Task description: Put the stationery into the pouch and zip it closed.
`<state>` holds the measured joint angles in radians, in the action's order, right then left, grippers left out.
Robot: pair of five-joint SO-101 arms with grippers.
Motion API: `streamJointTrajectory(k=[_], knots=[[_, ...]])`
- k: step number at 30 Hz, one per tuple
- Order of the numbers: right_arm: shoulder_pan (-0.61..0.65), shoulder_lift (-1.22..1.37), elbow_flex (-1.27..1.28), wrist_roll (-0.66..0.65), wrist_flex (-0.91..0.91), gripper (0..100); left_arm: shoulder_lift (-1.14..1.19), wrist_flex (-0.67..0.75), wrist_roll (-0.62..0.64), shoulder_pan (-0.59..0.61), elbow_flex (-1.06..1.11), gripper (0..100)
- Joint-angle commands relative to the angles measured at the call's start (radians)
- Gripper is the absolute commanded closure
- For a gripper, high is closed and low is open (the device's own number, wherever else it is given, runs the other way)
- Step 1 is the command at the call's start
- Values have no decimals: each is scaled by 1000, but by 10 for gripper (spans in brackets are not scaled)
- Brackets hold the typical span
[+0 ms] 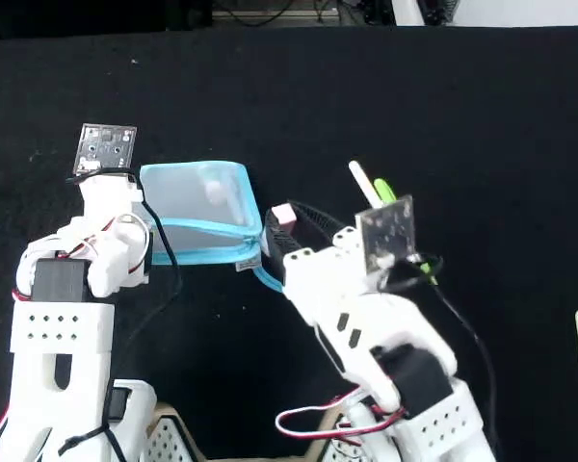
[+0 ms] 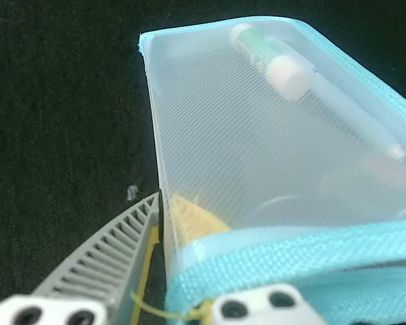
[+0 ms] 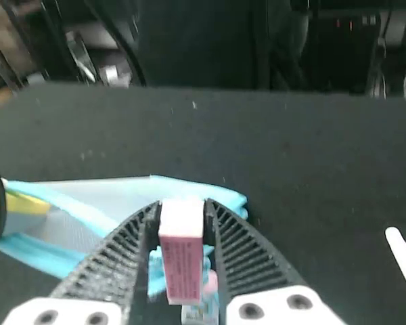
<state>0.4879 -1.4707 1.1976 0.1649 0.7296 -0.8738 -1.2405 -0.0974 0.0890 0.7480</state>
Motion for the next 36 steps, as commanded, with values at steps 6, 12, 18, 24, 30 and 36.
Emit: streamJointTrajectory(k=[6,12,18,24,30,36], knots=[[14,-243,113,0,-133,962,8,2,5,16,18,970],[14,-323,130,2,-133,879,8,2,5,16,18,970],[14,-329,134,5,-138,912,8,2,5,16,18,970],[-52,-323,110,-43,-74,897,8,2,5,16,18,970],[-262,-186,7,-91,89,905,8,2,5,18,18,970],[-232,136,-82,-236,311,900,8,2,5,18,18,970]])
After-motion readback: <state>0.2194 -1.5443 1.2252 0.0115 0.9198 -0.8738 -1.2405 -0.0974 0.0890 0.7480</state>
